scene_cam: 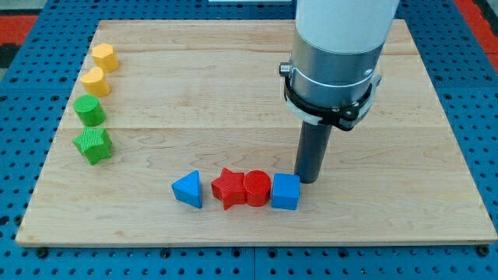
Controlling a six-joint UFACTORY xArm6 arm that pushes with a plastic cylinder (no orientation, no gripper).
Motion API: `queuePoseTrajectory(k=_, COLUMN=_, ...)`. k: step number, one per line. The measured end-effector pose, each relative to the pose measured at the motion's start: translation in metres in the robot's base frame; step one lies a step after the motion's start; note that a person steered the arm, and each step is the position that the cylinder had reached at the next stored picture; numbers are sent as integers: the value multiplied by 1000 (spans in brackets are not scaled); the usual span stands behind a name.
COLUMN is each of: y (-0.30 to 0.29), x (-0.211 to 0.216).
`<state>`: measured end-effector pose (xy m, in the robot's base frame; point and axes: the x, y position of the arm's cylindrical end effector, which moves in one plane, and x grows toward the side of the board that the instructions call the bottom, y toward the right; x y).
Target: Move blue cube slightly up
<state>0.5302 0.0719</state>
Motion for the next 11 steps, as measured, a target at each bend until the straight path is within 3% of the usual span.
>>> queuePoseTrajectory(k=3, y=7, x=-4)
queuePoseTrajectory(k=4, y=64, x=0)
queuePoseTrajectory(k=5, y=94, x=54)
queuePoseTrajectory(k=6, y=86, x=87)
queuePoseTrajectory(k=7, y=73, x=89)
queuePoseTrajectory(k=10, y=20, x=88)
queuePoseTrajectory(k=11, y=-11, x=60)
